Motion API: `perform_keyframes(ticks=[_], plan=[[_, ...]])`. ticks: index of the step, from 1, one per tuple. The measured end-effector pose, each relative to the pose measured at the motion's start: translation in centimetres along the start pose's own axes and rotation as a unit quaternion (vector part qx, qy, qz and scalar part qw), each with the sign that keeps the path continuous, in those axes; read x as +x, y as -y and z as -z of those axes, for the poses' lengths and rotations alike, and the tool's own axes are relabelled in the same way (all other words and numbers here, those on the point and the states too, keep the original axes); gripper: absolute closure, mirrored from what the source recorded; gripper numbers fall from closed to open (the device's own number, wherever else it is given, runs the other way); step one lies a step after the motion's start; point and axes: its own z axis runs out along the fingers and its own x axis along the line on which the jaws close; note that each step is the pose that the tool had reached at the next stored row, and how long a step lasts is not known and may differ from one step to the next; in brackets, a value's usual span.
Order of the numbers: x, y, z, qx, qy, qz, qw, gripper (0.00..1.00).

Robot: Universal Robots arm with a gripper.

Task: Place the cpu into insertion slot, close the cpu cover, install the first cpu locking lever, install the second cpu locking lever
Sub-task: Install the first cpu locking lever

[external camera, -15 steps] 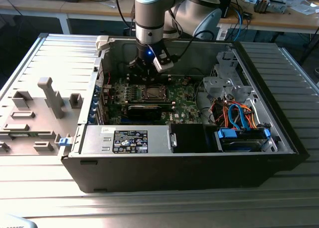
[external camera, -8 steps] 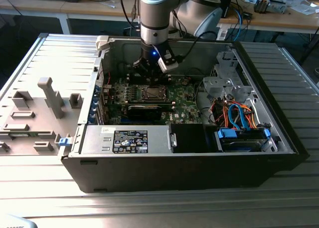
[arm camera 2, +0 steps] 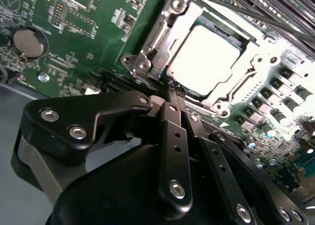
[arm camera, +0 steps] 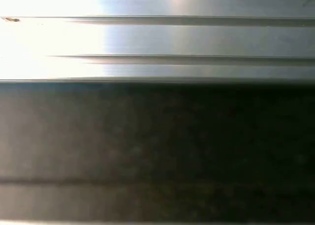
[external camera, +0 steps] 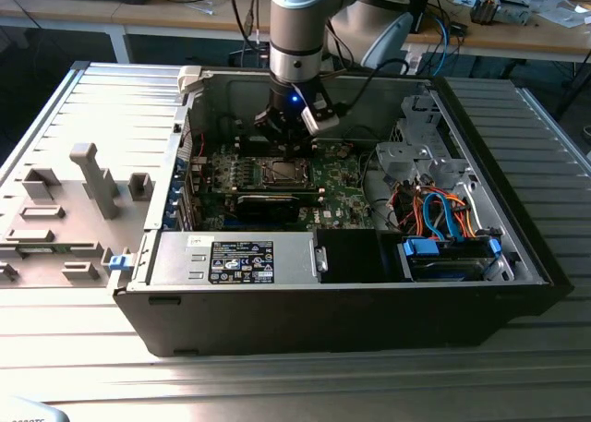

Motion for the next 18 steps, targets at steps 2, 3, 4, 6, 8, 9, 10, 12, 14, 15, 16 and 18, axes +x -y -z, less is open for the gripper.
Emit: perform_keyframes(ticks=[2,3,4,6,8,9,10,12,14,15,16,18], plan=[[-0.34,0.00,-0.02,0.0000,-0.0001,0.000,1.00000,0.89],[-0.48,0.01,-0.01,0.0000,-0.0005,0.000,1.00000,0.89],[-0.65,0.02,0.01,-0.0005,-0.0019,0.000,1.00000,0.89],[-0.80,0.03,0.02,-0.0011,-0.0032,0.000,0.99999,0.89],[-0.83,0.02,0.01,-0.0015,-0.0030,0.000,0.99999,0.89],[-0.85,0.01,0.00,-0.0020,-0.0027,0.000,0.99999,0.89],[-0.83,0.06,0.05,-0.0022,-0.0025,0.000,0.99999,0.89],[-0.84,0.04,0.03,-0.0024,-0.0022,0.000,0.99999,0.89],[-0.87,0.01,0.12,-0.0028,-0.0015,0.000,0.99999,0.89],[-0.93,-0.01,0.30,-0.0032,0.0004,0.000,0.99999,0.89],[-0.94,-0.03,0.54,-0.0032,0.0003,0.000,0.99999,0.89],[-0.93,-0.02,1.09,-0.0025,-0.0005,0.000,1.00000,0.89]])
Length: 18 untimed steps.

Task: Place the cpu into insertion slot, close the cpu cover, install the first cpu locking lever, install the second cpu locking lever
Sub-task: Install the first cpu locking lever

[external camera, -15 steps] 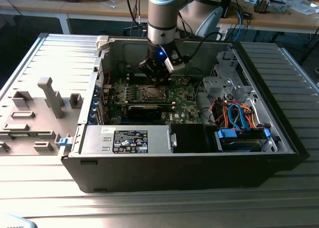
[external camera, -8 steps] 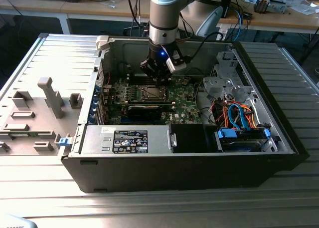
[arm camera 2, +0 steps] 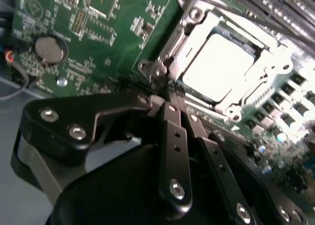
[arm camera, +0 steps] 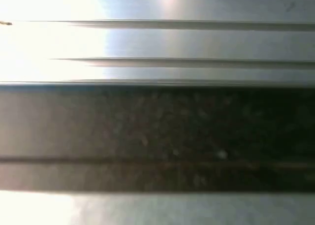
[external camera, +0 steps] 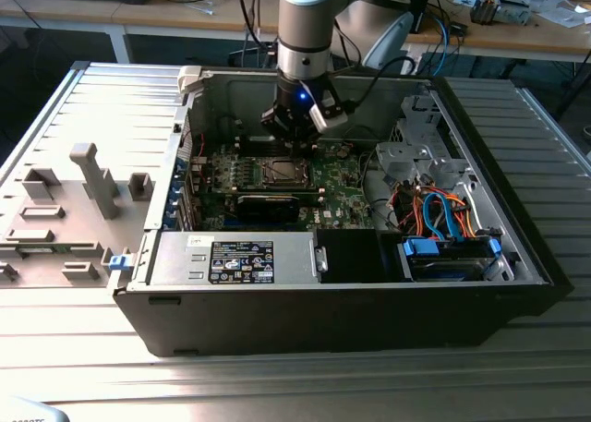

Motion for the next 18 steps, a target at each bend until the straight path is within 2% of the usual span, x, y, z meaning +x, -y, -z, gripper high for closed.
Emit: perform_keyframes(ticks=[2,4,6,7,8,11,16,18], plan=[[0.01,-0.01,0.36,0.0000,0.0001,0.000,1.00000,0.89],[0.05,-0.01,0.40,-0.0002,0.0002,0.000,1.00000,0.89],[0.42,-0.01,0.42,-0.0008,0.0002,0.000,1.00000,0.89],[0.68,-0.02,0.43,-0.0017,0.0003,0.000,1.00000,0.89],[1.36,-0.03,0.43,-0.0033,0.0010,0.000,0.99999,0.89],[2.83,-0.05,0.43,-0.0058,0.0016,0.000,0.99998,0.89],[3.92,-0.06,0.38,-0.0079,0.0015,0.006,0.99995,0.89],[4.07,-0.08,0.36,-0.0081,0.0013,0.010,0.99991,0.89]])
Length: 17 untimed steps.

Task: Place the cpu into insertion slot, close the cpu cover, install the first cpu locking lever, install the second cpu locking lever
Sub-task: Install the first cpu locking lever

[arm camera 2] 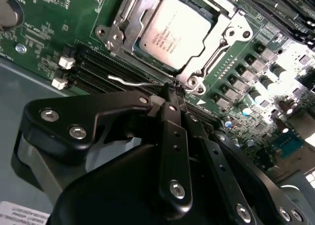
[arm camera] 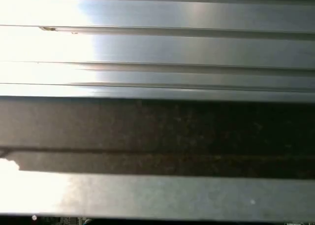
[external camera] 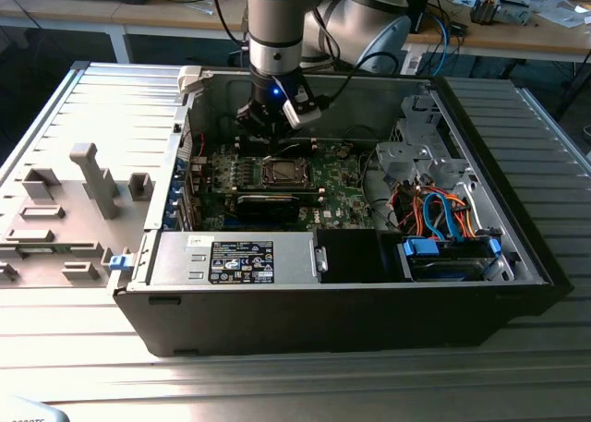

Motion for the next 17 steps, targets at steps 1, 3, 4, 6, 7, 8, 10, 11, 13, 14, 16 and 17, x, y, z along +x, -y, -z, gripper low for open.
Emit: perform_keyframes(ticks=[1,3,4,6,7,8,10,11,13,14,16,17], plan=[[0.00,-0.08,0.00,0.0001,-0.0001,0.000,1.00000,0.89],[0.00,-0.21,-0.02,0.0001,-0.0001,0.001,1.00000,0.89],[-0.01,-0.25,-0.03,0.0000,-0.0001,0.001,1.00000,0.89],[-0.01,-0.25,-0.05,0.0000,-0.0001,0.001,1.00000,0.89],[-0.01,-0.26,-0.07,0.0000,-0.0001,0.001,1.00000,0.89],[-0.02,-0.26,-0.12,0.0000,0.0000,0.001,1.00000,0.89],[-0.10,-0.25,-0.22,0.0000,-0.0001,0.001,1.00000,0.89],[-0.20,-0.24,-0.30,0.0000,-0.0001,0.001,1.00000,0.89],[-0.34,-0.23,-0.38,0.0000,-0.0002,0.001,1.00000,0.89],[-0.47,-0.22,-0.44,0.0000,-0.0002,0.001,1.00000,0.89],[-0.76,-0.21,-0.55,0.0000,-0.0003,0.001,1.00000,0.89],[-0.87,-0.20,-0.58,0.0000,-0.0003,0.001,1.00000,0.89]])
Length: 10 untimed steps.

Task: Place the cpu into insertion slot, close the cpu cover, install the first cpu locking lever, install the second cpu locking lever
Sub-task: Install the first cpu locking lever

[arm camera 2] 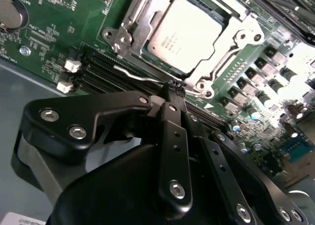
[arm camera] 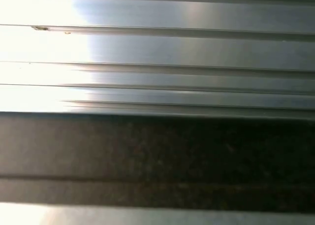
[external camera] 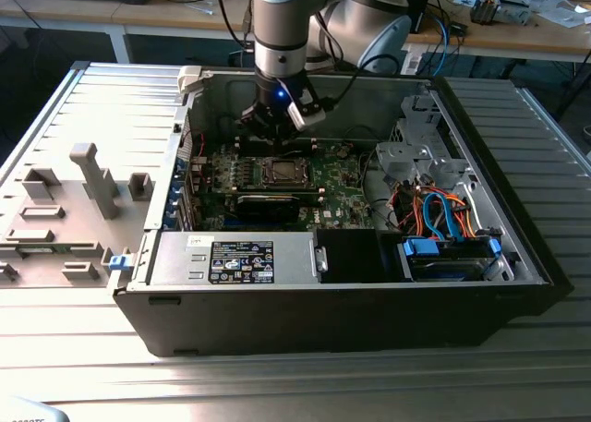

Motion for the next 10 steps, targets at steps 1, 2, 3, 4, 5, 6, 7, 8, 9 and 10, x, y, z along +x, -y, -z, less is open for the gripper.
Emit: perform_keyframes(ticks=[1,2,3,4,5,6,7,8,9,10], plan=[[-0.12,0.01,-0.04,0.0000,0.0000,0.000,1.00000,0.89],[-0.25,0.01,-0.08,0.0000,-0.0001,0.000,1.00000,0.89],[-0.37,0.02,-0.12,0.0000,-0.0002,0.000,1.00000,0.89],[-0.65,0.03,-0.20,-0.0001,-0.0003,0.000,1.00000,0.89],[-0.83,0.04,-0.25,0.0000,-0.0004,0.000,1.00000,0.89],[-0.96,0.05,-0.28,0.0000,-0.0006,0.000,1.00000,0.89],[-1.16,0.06,-0.34,0.0000,-0.0007,0.000,1.00000,0.89],[-1.33,0.06,-0.38,0.0000,-0.0009,0.000,1.00000,0.89],[-1.51,0.07,-0.43,0.0000,-0.0010,0.000,1.00000,0.89],[-1.66,0.08,-0.48,-0.0001,-0.0011,0.000,1.00000,0.89]])
